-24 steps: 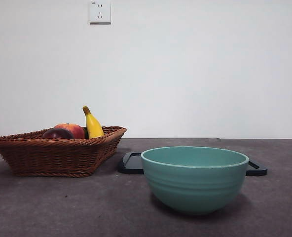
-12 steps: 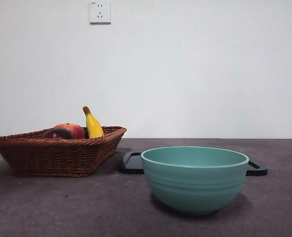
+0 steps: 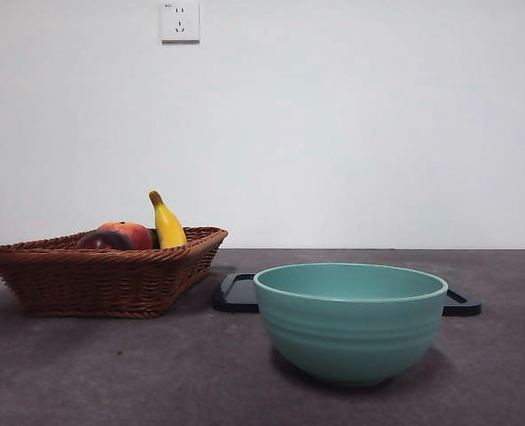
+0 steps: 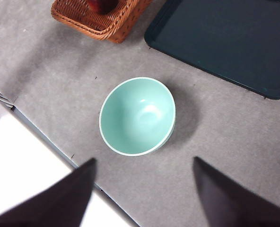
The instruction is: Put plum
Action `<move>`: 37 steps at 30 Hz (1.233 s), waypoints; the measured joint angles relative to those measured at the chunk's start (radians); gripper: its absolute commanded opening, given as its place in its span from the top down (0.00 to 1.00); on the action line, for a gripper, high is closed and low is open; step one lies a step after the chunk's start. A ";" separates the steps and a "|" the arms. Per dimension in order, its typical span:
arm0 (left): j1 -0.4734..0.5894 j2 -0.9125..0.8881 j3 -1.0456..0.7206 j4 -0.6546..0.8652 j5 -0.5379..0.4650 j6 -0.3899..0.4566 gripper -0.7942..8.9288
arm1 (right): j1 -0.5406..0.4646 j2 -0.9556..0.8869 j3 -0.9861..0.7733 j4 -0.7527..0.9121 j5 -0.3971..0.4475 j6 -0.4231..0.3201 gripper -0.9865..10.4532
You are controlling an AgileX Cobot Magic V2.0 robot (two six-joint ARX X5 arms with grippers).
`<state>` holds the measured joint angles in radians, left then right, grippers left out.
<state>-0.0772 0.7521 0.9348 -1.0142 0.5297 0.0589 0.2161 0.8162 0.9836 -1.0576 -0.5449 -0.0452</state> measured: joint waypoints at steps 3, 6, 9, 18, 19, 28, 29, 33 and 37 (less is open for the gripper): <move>0.000 0.000 0.000 0.000 0.000 0.000 0.43 | 0.000 0.000 0.000 0.000 0.000 0.000 0.58; 0.000 0.000 0.000 0.002 0.000 0.000 0.44 | 0.000 0.000 0.000 0.000 0.000 0.000 0.58; 0.000 0.000 0.000 0.015 -0.001 -0.001 0.44 | 0.000 0.000 0.000 0.000 0.000 0.000 0.58; -0.027 0.072 0.016 0.141 -0.050 -0.024 0.44 | 0.000 0.000 0.000 0.000 0.000 0.001 0.58; -0.035 0.087 0.023 0.150 -0.068 -0.026 0.44 | 0.000 0.000 0.000 0.000 0.000 0.001 0.58; -0.115 0.311 0.166 0.259 -0.223 -0.043 0.44 | 0.000 0.000 0.000 0.008 0.000 0.005 0.58; -0.124 0.341 0.180 0.275 -0.239 -0.043 0.44 | 0.000 0.000 0.000 0.008 0.000 0.006 0.58; -0.158 0.470 0.238 0.297 -0.306 -0.039 0.44 | 0.000 0.000 0.000 0.008 0.000 0.008 0.58; -0.195 0.624 0.274 0.337 -0.384 0.005 0.44 | 0.000 0.000 0.000 0.012 0.000 0.008 0.58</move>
<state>-0.2718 1.3766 1.2083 -0.6773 0.1455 0.0643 0.2161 0.8162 0.9836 -1.0454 -0.5449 -0.0372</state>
